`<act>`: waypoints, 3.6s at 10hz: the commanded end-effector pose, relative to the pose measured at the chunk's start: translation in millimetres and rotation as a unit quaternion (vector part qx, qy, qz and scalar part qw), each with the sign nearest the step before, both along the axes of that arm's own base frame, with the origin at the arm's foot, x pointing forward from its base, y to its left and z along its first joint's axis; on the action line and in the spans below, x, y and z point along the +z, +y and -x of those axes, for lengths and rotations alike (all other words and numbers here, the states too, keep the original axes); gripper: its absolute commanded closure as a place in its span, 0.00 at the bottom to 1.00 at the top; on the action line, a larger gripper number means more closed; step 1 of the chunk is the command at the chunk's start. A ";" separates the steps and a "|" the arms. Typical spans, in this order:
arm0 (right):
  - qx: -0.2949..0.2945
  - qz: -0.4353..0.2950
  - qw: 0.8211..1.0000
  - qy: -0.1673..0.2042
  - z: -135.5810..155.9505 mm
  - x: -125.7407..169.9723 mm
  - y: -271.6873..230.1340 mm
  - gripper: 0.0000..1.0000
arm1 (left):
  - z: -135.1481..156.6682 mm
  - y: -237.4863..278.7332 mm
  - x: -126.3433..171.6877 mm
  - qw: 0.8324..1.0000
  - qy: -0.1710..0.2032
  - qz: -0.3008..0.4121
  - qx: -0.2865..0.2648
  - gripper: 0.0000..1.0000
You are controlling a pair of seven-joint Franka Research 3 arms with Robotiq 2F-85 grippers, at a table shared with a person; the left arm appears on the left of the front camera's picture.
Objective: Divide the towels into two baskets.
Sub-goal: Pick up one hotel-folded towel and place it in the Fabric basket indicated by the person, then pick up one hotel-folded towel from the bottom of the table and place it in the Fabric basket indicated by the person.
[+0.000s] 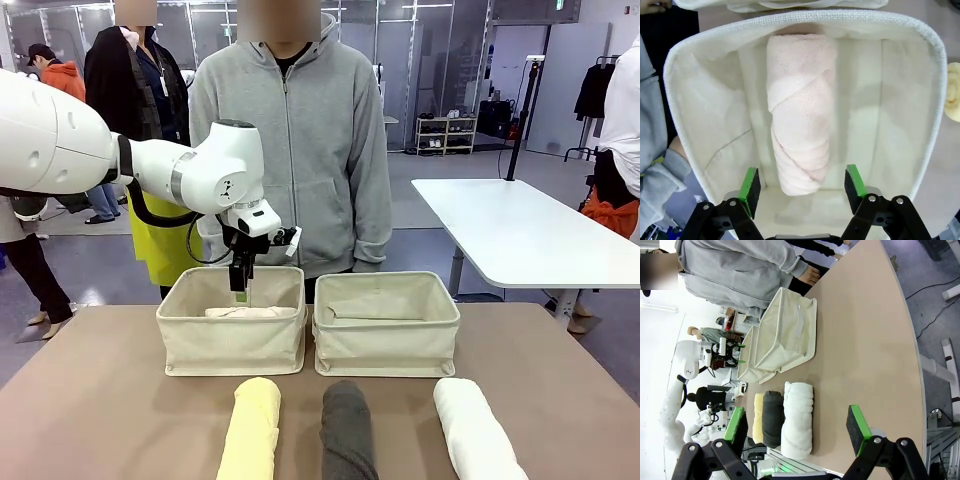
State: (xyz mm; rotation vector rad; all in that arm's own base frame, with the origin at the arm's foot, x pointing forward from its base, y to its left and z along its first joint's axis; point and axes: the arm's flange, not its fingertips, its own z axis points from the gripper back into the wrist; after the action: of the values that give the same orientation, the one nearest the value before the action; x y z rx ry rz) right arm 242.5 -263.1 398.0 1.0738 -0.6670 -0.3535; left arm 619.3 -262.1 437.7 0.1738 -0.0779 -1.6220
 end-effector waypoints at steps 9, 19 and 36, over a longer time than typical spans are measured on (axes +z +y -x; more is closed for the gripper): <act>-0.001 -0.002 1.000 -0.009 1.2 3.0 0.7 0.00 | 2.1 13.5 24.9 0.998 0.036 0.058 0.012 0.15; -0.001 -0.002 1.000 -0.009 1.2 3.0 0.7 0.00 | 193.3 338.3 50.7 0.788 0.258 0.419 0.370 0.15; -0.001 -0.002 1.000 -0.009 1.2 3.0 0.7 0.00 | 347.0 495.0 -32.5 0.592 0.239 0.549 0.539 0.15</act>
State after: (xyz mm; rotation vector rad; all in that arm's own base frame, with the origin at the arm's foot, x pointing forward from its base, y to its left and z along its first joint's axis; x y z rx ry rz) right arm 242.3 -263.3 397.8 1.0742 -0.6676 -0.3553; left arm 273.9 232.0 403.7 -1.0045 -0.4304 -0.1244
